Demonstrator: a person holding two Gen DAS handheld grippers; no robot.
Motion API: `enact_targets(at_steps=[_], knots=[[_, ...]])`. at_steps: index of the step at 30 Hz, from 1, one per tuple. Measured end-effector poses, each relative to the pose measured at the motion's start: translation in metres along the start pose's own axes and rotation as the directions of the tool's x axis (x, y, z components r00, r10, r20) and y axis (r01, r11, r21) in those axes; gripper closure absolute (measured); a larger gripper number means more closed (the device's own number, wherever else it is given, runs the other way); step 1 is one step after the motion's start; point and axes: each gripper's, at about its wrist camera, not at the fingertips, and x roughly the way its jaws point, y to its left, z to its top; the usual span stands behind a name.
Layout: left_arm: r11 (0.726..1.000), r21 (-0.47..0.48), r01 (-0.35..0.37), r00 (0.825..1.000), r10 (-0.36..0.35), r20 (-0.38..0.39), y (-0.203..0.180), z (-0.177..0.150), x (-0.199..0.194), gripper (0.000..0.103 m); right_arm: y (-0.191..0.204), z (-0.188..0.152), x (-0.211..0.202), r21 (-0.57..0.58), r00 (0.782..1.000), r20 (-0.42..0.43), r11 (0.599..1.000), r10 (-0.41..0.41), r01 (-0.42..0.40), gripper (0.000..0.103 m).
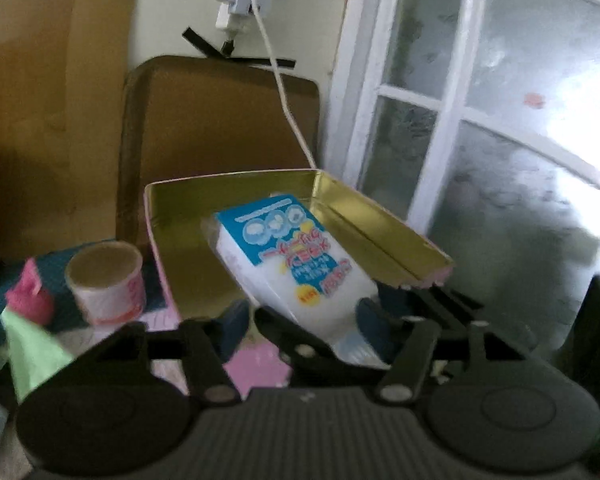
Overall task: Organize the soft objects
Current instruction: 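Carry the sponge pack into the pink tin and open the right gripper, then grasp the light green cloth with the right gripper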
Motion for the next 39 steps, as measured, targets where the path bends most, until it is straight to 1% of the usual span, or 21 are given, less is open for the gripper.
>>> enact_targets(at_steps=[1, 3, 4, 6, 8, 10, 12, 14, 15, 16, 17, 21, 23, 25, 27, 29, 30, 31, 32, 35, 39], knots=[[1.0, -0.015, -0.026, 1.0, 0.026, -0.013, 0.001, 0.002, 0.011, 0.03, -0.006, 0.001, 0.01, 0.009, 1.0, -0.024, 1.0, -0.013, 0.013, 0.021], [0.997, -0.054, -0.061, 0.998, 0.06, -0.015, 0.006, 0.0, 0.017, 0.03, -0.011, -0.002, 0.022, 0.016, 0.997, -0.042, 0.998, -0.061, 0.062, 0.016], [0.996, -0.067, -0.059, 0.998, 0.059, -0.008, 0.01, -0.005, 0.013, 0.03, -0.012, -0.004, 0.02, 0.022, 0.996, -0.045, 0.997, -0.074, 0.075, 0.015], [0.997, -0.074, -0.04, 0.999, 0.042, 0.031, 0.014, -0.015, -0.003, 0.028, -0.012, -0.011, 0.003, 0.05, 0.998, -0.021, 0.997, -0.057, 0.058, 0.01], [0.996, -0.074, -0.04, 0.995, 0.047, 0.086, 0.025, -0.033, -0.03, 0.024, -0.01, -0.014, -0.013, 0.073, 0.998, 0.013, 0.996, -0.055, 0.054, 0.01], [0.995, -0.091, -0.039, 0.99, 0.051, 0.13, 0.039, -0.055, -0.058, 0.022, 0.002, -0.022, -0.029, 0.08, 0.999, 0.049, 0.997, -0.022, 0.018, 0.01], [0.992, -0.11, -0.067, 0.984, 0.084, 0.155, 0.055, -0.078, -0.086, 0.022, 0.019, -0.03, -0.045, 0.064, 0.996, 0.079, 0.997, 0.046, -0.052, 0.011], [0.986, -0.138, -0.095, 0.982, 0.116, 0.152, 0.075, -0.102, -0.107, 0.024, 0.042, -0.036, -0.05, 0.01, 0.991, 0.053, 0.993, 0.12, -0.121, 0.016], [0.981, -0.159, -0.109, 0.982, 0.131, 0.136, 0.084, -0.113, -0.114, 0.025, 0.055, -0.037, -0.046, -0.028, 0.987, 0.017, 0.987, 0.161, -0.161, 0.027], [0.977, -0.178, -0.116, 0.983, 0.138, 0.117, 0.092, -0.122, -0.119, 0.029, 0.069, -0.037, -0.039, -0.066, 0.98, -0.023, 0.978, 0.197, -0.198, 0.041], [0.972, -0.2, -0.123, 0.985, 0.144, 0.098, 0.1, -0.131, -0.123, 0.033, 0.082, -0.037, -0.033, -0.093, 0.974, -0.055, 0.971, 0.218, -0.222, 0.045], [0.951, -0.286, -0.116, 0.986, 0.145, 0.084, 0.124, -0.151, -0.138, 0.042, 0.114, -0.021, 0.015, -0.105, 0.954, -0.158, 0.956, 0.255, -0.273, 0.046], [0.944, -0.309, -0.12, 0.986, 0.15, 0.077, 0.131, -0.159, -0.144, 0.043, 0.129, -0.018, 0.037, -0.102, 0.939, -0.218, 0.951, 0.266, -0.293, 0.046], [0.94, -0.321, -0.112, 0.987, 0.143, 0.075, 0.135, -0.162, -0.147, 0.046, 0.14, -0.019, 0.056, -0.117, 0.93, -0.278, 0.952, 0.241, -0.282, 0.045], [0.939, -0.327, -0.106, 0.987, 0.14, 0.082, 0.138, -0.165, -0.15, 0.046, 0.145, -0.019, 0.072, -0.114, 0.923, -0.309, 0.955, 0.228, -0.274, 0.046], [0.938, -0.332, -0.097, 0.987, 0.134, 0.089, 0.139, -0.165, -0.151, 0.046, 0.148, -0.022, 0.072, -0.116, 0.923, -0.313, 0.955, 0.225, -0.272, 0.05], [0.936, -0.339, -0.091, 0.988, 0.129, 0.091, 0.14, -0.166, -0.152, 0.046, 0.148, -0.021, 0.072, -0.12, 0.918, -0.312, 0.948, 0.245, -0.294, 0.063], [0.935, -0.344, -0.085, 0.988, 0.123, 0.091, 0.141, -0.166, -0.151, 0.046, 0.15, -0.02, 0.069, -0.138, 0.923, -0.302, 0.947, 0.239, -0.29, 0.089], [0.933, -0.351, -0.08, 0.989, 0.119, 0.09, 0.141, -0.166, -0.151, 0.046, 0.151, -0.019, 0.066, -0.172, 0.935, -0.285, 0.949, 0.211, -0.266, 0.098], [0.93, -0.362, -0.069, 0.99, 0.108, 0.088, 0.141, -0.166, -0.149, 0.046, 0.143, -0.014, 0.053, -0.164, 0.943, -0.243, 0.948, 0.228, -0.272, 0.099], [0.932, -0.359, -0.052, 0.993, 0.088, 0.084, 0.139, -0.168, -0.146, 0.046, 0.114, -0.021, 0.019, -0.092, 0.944, -0.196, 0.953, 0.266, -0.287, 0.099]])
